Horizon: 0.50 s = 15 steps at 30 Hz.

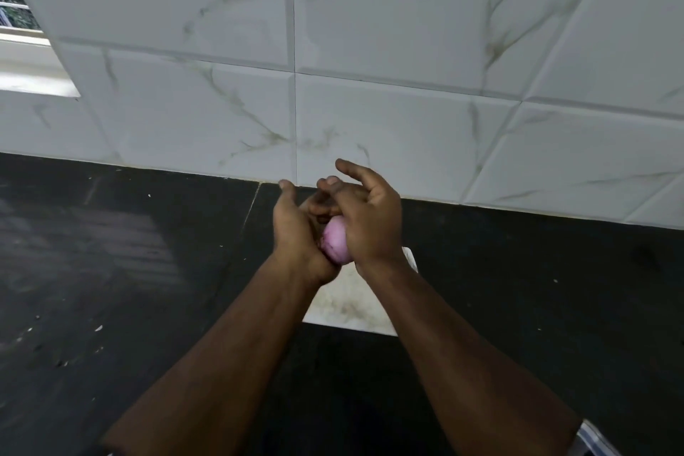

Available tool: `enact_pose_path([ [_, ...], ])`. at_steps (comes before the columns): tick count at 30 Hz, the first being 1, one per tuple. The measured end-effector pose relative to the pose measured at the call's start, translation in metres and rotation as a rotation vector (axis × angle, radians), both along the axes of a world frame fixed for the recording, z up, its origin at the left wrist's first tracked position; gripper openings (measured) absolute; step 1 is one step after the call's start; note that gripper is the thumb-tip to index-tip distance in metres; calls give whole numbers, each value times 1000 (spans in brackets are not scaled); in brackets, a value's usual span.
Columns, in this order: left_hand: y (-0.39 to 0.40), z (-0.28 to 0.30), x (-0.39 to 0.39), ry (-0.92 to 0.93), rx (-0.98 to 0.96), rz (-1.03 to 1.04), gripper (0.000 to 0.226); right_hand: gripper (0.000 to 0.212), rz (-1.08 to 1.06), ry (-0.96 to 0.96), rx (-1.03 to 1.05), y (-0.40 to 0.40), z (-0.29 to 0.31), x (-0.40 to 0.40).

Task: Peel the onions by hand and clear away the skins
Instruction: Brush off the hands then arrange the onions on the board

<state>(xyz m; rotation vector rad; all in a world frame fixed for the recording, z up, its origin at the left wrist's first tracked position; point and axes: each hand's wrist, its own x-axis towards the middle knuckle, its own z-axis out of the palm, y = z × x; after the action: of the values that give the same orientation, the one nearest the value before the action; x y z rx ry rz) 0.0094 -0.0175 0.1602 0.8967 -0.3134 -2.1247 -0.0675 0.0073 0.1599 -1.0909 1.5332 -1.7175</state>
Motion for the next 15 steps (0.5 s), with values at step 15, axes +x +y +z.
enact_pose_path([
  [15, 29, -22, -14, 189, -70, -69, 76, 29, -55, -209, -119, 5, -5, -9],
])
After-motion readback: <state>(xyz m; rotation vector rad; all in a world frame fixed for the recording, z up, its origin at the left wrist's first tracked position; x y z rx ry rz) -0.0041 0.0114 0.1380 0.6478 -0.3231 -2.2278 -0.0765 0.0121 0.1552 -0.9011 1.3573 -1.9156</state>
